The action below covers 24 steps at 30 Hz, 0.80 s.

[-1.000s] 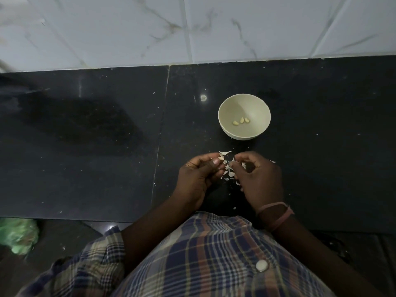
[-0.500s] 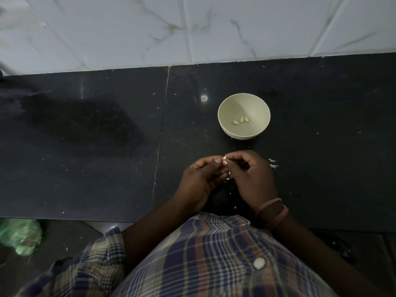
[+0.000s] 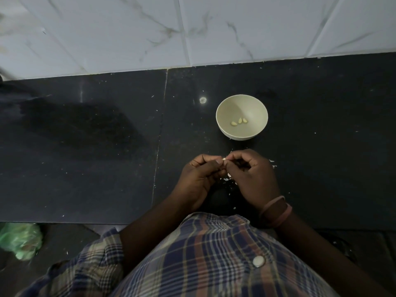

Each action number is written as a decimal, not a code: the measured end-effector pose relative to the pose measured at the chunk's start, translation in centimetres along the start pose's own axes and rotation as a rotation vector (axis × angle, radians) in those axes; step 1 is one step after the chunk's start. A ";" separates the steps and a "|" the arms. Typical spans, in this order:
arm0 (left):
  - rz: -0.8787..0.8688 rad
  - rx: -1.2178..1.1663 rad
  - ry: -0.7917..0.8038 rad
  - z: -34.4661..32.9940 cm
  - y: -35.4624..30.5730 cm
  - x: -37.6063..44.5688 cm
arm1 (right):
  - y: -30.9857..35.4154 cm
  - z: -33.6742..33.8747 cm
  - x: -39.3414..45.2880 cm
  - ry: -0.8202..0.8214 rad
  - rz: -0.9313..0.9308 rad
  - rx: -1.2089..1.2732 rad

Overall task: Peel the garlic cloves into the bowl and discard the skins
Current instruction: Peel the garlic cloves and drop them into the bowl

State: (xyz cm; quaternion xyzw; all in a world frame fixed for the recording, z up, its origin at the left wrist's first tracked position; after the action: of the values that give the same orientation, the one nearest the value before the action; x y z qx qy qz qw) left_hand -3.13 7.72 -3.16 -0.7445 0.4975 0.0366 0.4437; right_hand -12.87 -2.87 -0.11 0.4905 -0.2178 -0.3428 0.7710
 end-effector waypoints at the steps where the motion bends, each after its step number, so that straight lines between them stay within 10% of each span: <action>1: -0.006 0.001 0.003 -0.1 -0.1 0.0 | 0.0 0.0 0.0 -0.006 -0.002 0.007; 24: -0.072 0.026 -0.098 0.4 -0.3 -0.7 | -0.6 -0.1 -0.5 0.017 -0.063 -0.206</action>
State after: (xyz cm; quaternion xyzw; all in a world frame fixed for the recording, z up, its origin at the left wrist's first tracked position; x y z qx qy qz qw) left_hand -3.11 8.54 -2.89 -0.7536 0.4485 0.0505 0.4779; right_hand -13.30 -2.63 -0.69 0.4180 -0.1594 -0.3834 0.8080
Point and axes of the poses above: each hand's wrist, its own x-axis towards the middle knuckle, its own z-axis out of the back of the hand, y = z × x, the point moved 6 cm from there along x, towards the middle knuckle, and after that the axes turned 8 degrees about -x, right-handed, at the moved point
